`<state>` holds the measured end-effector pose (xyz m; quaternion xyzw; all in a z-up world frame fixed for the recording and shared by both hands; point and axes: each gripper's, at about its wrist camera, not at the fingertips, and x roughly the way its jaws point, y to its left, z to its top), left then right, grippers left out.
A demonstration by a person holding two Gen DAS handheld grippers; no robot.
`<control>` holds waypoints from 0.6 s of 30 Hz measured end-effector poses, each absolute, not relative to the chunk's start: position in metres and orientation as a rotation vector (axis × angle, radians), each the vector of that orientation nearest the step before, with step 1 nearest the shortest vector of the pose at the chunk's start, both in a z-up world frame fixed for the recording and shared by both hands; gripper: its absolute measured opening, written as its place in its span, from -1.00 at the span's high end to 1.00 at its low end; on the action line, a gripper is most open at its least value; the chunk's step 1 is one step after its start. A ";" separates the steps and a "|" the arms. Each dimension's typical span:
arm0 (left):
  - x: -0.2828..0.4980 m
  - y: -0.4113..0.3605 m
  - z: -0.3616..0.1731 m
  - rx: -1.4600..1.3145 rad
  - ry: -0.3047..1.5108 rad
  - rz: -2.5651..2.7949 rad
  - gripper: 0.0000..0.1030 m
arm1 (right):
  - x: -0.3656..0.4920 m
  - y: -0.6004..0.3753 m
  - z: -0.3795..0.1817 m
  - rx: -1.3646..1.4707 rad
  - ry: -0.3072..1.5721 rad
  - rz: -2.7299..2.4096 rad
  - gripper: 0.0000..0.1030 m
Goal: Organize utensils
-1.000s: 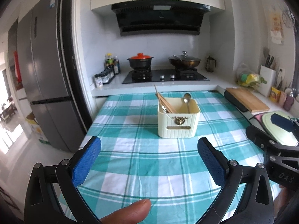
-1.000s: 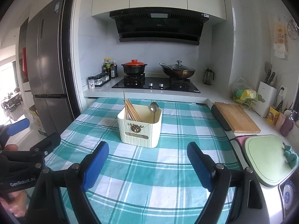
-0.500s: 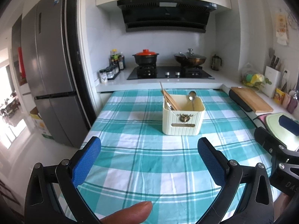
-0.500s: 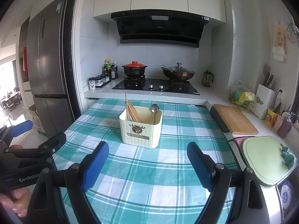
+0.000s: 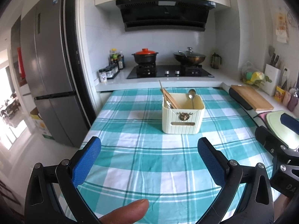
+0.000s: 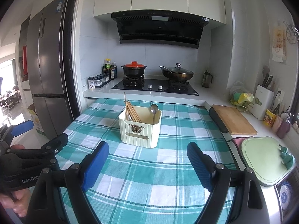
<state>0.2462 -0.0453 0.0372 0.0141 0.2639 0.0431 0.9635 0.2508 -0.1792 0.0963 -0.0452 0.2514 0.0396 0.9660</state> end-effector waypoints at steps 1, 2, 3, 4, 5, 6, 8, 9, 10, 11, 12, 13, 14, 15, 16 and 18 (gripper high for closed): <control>0.247 -0.046 0.037 0.029 0.536 0.087 -0.99 | 0.251 -0.179 0.096 -0.092 0.508 0.080 -0.70; 0.247 -0.046 0.037 0.029 0.537 0.086 -0.99 | 0.251 -0.179 0.096 -0.091 0.508 0.080 -0.70; 0.248 -0.046 0.037 0.029 0.540 0.085 -0.99 | 0.251 -0.179 0.096 -0.090 0.507 0.081 -0.70; 0.248 -0.046 0.036 0.029 0.541 0.084 -0.99 | 0.251 -0.178 0.097 -0.090 0.506 0.082 -0.70; 0.248 -0.047 0.036 0.030 0.542 0.084 -0.99 | 0.251 -0.177 0.097 -0.091 0.505 0.082 -0.70; 0.248 -0.047 0.036 0.031 0.543 0.084 -0.99 | 0.251 -0.177 0.097 -0.092 0.504 0.082 -0.70; 0.249 -0.047 0.036 0.031 0.543 0.084 -0.99 | 0.251 -0.176 0.097 -0.094 0.503 0.082 -0.70; 0.249 -0.047 0.036 0.032 0.543 0.084 -0.99 | 0.251 -0.176 0.097 -0.093 0.503 0.082 -0.70; 0.249 -0.047 0.036 0.032 0.543 0.084 -0.99 | 0.251 -0.176 0.097 -0.092 0.505 0.082 -0.70; 0.249 -0.047 0.036 0.032 0.542 0.084 -0.99 | 0.250 -0.176 0.097 -0.093 0.505 0.082 -0.70; 0.249 -0.048 0.036 0.031 0.542 0.084 -0.99 | 0.250 -0.176 0.097 -0.093 0.505 0.081 -0.70; 0.249 -0.048 0.036 0.031 0.542 0.084 -0.99 | 0.250 -0.175 0.097 -0.093 0.505 0.081 -0.70; 0.249 -0.048 0.036 0.030 0.542 0.083 -0.99 | 0.250 -0.176 0.097 -0.093 0.505 0.083 -0.70; 0.249 -0.048 0.036 0.030 0.542 0.083 -0.99 | 0.250 -0.175 0.098 -0.093 0.504 0.083 -0.70; 0.249 -0.048 0.036 0.030 0.542 0.083 -0.99 | 0.250 -0.175 0.097 -0.094 0.504 0.081 -0.70; 0.249 -0.048 0.036 0.030 0.540 0.082 -0.99 | 0.250 -0.175 0.098 -0.096 0.503 0.080 -0.70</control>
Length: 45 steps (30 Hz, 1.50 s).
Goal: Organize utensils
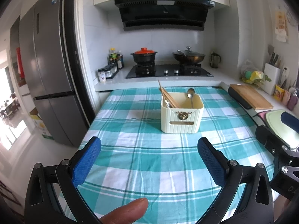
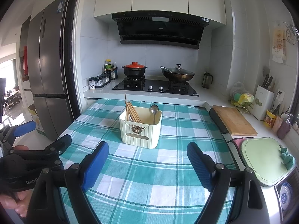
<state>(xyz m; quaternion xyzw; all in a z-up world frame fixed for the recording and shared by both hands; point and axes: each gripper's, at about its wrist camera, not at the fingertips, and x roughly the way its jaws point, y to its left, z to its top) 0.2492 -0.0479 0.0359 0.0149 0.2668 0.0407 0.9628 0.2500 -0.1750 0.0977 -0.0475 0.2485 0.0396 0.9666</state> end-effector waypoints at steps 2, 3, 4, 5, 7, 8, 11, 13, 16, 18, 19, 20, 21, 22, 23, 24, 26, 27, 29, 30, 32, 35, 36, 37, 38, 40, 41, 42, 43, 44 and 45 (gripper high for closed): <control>0.249 -0.049 0.036 0.030 0.538 0.081 -0.99 | 0.250 -0.174 0.098 -0.096 0.502 0.080 -0.70; 0.249 -0.049 0.036 0.031 0.536 0.081 -0.99 | 0.250 -0.174 0.098 -0.097 0.502 0.082 -0.70; 0.248 -0.049 0.037 0.031 0.535 0.081 -0.99 | 0.250 -0.174 0.098 -0.098 0.502 0.082 -0.70; 0.248 -0.049 0.037 0.030 0.535 0.081 -0.99 | 0.250 -0.173 0.098 -0.099 0.502 0.083 -0.70; 0.248 -0.049 0.037 0.030 0.533 0.082 -0.99 | 0.250 -0.173 0.098 -0.097 0.502 0.080 -0.70; 0.248 -0.049 0.037 0.030 0.533 0.082 -0.99 | 0.250 -0.173 0.098 -0.097 0.501 0.081 -0.70; 0.247 -0.048 0.037 0.027 0.534 0.082 -0.99 | 0.250 -0.173 0.098 -0.097 0.499 0.083 -0.70; 0.247 -0.048 0.038 0.026 0.534 0.084 -0.99 | 0.249 -0.174 0.099 -0.098 0.499 0.084 -0.70; 0.247 -0.048 0.038 0.027 0.535 0.081 -0.99 | 0.249 -0.173 0.100 -0.100 0.500 0.084 -0.70; 0.247 -0.048 0.038 0.028 0.534 0.081 -0.99 | 0.249 -0.173 0.100 -0.101 0.501 0.086 -0.70; 0.246 -0.048 0.038 0.028 0.534 0.080 -0.99 | 0.248 -0.173 0.100 -0.102 0.501 0.086 -0.70; 0.246 -0.048 0.038 0.027 0.534 0.080 -0.99 | 0.249 -0.173 0.100 -0.102 0.501 0.085 -0.70; 0.246 -0.048 0.038 0.027 0.533 0.079 -0.99 | 0.249 -0.173 0.100 -0.101 0.500 0.084 -0.70; 0.246 -0.048 0.038 0.028 0.534 0.080 -0.99 | 0.248 -0.173 0.100 -0.101 0.500 0.085 -0.70; 0.246 -0.048 0.038 0.027 0.534 0.081 -0.99 | 0.249 -0.173 0.100 -0.101 0.500 0.084 -0.70; 0.246 -0.048 0.038 0.027 0.533 0.081 -0.99 | 0.248 -0.173 0.100 -0.101 0.500 0.085 -0.70; 0.246 -0.048 0.038 0.028 0.534 0.079 -0.99 | 0.249 -0.173 0.100 -0.103 0.500 0.085 -0.70; 0.246 -0.049 0.038 0.028 0.534 0.079 -0.99 | 0.248 -0.173 0.100 -0.102 0.501 0.087 -0.70; 0.246 -0.048 0.039 0.028 0.533 0.079 -0.99 | 0.248 -0.173 0.100 -0.103 0.500 0.087 -0.70; 0.246 -0.049 0.039 0.028 0.533 0.079 -0.99 | 0.249 -0.173 0.100 -0.103 0.500 0.086 -0.70; 0.246 -0.049 0.039 0.028 0.533 0.079 -0.99 | 0.248 -0.173 0.100 -0.102 0.499 0.087 -0.70; 0.246 -0.049 0.039 0.027 0.534 0.080 -0.99 | 0.249 -0.173 0.100 -0.103 0.498 0.085 -0.70; 0.246 -0.049 0.039 0.027 0.534 0.080 -0.99 | 0.247 -0.173 0.100 -0.104 0.498 0.085 -0.70; 0.246 -0.049 0.039 0.027 0.533 0.080 -0.99 | 0.247 -0.173 0.100 -0.104 0.498 0.085 -0.70; 0.246 -0.049 0.039 0.027 0.533 0.079 -0.99 | 0.247 -0.173 0.100 -0.104 0.499 0.085 -0.70; 0.246 -0.049 0.039 0.028 0.533 0.079 -0.99 | 0.247 -0.173 0.100 -0.103 0.499 0.086 -0.70; 0.246 -0.049 0.039 0.027 0.532 0.079 -0.99 | 0.247 -0.173 0.100 -0.103 0.501 0.086 -0.70; 0.246 -0.049 0.039 0.027 0.532 0.079 -0.99 | 0.247 -0.174 0.101 -0.104 0.501 0.087 -0.70; 0.246 -0.050 0.039 0.027 0.532 0.078 -0.99 | 0.247 -0.174 0.101 -0.104 0.500 0.086 -0.70; 0.246 -0.051 0.039 0.026 0.532 0.077 -0.99 | 0.247 -0.175 0.101 -0.105 0.500 0.086 -0.70; 0.246 -0.051 0.039 0.027 0.532 0.077 -0.99 | 0.247 -0.174 0.101 -0.104 0.500 0.086 -0.70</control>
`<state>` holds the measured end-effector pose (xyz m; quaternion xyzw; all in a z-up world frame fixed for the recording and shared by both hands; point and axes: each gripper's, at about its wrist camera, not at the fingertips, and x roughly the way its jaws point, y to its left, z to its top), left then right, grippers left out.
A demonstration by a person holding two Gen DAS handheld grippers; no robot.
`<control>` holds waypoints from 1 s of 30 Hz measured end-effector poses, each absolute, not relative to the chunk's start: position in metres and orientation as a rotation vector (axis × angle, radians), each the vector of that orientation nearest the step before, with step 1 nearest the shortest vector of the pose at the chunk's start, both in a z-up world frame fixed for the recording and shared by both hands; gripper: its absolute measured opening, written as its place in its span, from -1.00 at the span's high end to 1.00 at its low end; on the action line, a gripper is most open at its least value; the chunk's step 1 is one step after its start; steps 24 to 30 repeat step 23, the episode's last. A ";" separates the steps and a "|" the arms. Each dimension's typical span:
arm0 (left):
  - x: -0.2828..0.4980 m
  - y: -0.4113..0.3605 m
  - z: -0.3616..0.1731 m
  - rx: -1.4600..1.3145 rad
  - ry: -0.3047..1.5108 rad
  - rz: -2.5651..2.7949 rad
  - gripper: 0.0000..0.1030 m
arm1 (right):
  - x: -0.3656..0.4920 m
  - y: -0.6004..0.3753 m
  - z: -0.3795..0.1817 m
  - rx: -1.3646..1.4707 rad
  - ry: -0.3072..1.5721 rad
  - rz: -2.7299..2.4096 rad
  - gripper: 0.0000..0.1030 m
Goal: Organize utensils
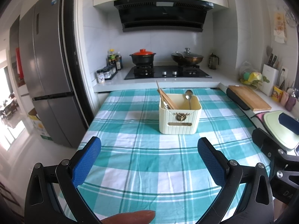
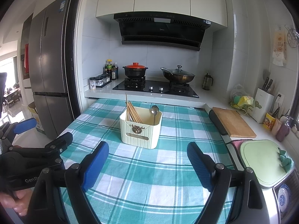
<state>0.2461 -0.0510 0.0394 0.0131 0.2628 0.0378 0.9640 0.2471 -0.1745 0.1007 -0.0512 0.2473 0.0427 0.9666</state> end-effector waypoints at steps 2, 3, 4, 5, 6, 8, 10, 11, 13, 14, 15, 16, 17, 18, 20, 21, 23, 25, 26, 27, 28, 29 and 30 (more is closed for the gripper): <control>0.246 -0.052 0.039 0.027 0.532 0.077 -0.99 | 0.248 -0.176 0.101 -0.104 0.499 0.087 -0.70; 0.246 -0.051 0.039 0.027 0.532 0.078 -0.99 | 0.248 -0.175 0.101 -0.104 0.500 0.086 -0.70; 0.246 -0.051 0.039 0.027 0.532 0.078 -0.99 | 0.248 -0.176 0.101 -0.104 0.500 0.085 -0.70; 0.246 -0.052 0.039 0.027 0.532 0.079 -0.99 | 0.248 -0.176 0.101 -0.103 0.500 0.086 -0.70; 0.246 -0.051 0.039 0.027 0.532 0.078 -0.99 | 0.248 -0.176 0.101 -0.104 0.500 0.086 -0.70; 0.246 -0.051 0.039 0.027 0.532 0.078 -0.99 | 0.247 -0.176 0.101 -0.105 0.499 0.086 -0.70; 0.246 -0.051 0.039 0.025 0.533 0.077 -0.99 | 0.247 -0.176 0.101 -0.105 0.500 0.089 -0.70; 0.246 -0.051 0.039 0.025 0.532 0.077 -0.99 | 0.248 -0.177 0.101 -0.105 0.500 0.089 -0.70; 0.246 -0.051 0.039 0.026 0.533 0.078 -0.99 | 0.248 -0.176 0.101 -0.106 0.500 0.088 -0.70; 0.246 -0.051 0.039 0.027 0.533 0.078 -0.99 | 0.248 -0.177 0.101 -0.107 0.500 0.088 -0.70; 0.246 -0.051 0.039 0.027 0.532 0.078 -0.99 | 0.248 -0.176 0.101 -0.106 0.500 0.087 -0.70; 0.246 -0.051 0.039 0.024 0.531 0.075 -0.99 | 0.247 -0.176 0.101 -0.106 0.500 0.086 -0.70; 0.245 -0.051 0.040 0.016 0.527 0.071 -0.99 | 0.248 -0.177 0.101 -0.105 0.502 0.084 -0.70; 0.243 -0.052 0.040 0.008 0.523 0.066 -0.99 | 0.247 -0.179 0.101 -0.104 0.503 0.084 -0.70; 0.242 -0.052 0.040 -0.007 0.522 0.073 -0.99 | 0.247 -0.182 0.100 -0.103 0.504 0.082 -0.70; 0.242 -0.054 0.040 -0.004 0.520 0.077 -0.99 | 0.247 -0.183 0.100 -0.103 0.505 0.081 -0.70; 0.243 -0.055 0.039 0.007 0.521 0.077 -0.99 | 0.248 -0.186 0.100 -0.101 0.507 0.079 -0.70; 0.243 -0.055 0.039 0.007 0.521 0.077 -0.99 | 0.248 -0.186 0.100 -0.101 0.507 0.079 -0.70; 0.243 -0.055 0.039 0.007 0.521 0.077 -0.99 | 0.248 -0.186 0.100 -0.101 0.507 0.079 -0.70; 0.243 -0.055 0.039 0.007 0.521 0.077 -0.99 | 0.248 -0.186 0.100 -0.101 0.507 0.079 -0.70; 0.243 -0.055 0.039 0.007 0.521 0.077 -0.99 | 0.248 -0.186 0.100 -0.101 0.507 0.079 -0.70; 0.243 -0.055 0.039 0.007 0.521 0.077 -0.99 | 0.248 -0.186 0.100 -0.101 0.507 0.079 -0.70; 0.243 -0.055 0.039 0.007 0.521 0.077 -0.99 | 0.248 -0.186 0.100 -0.101 0.507 0.079 -0.70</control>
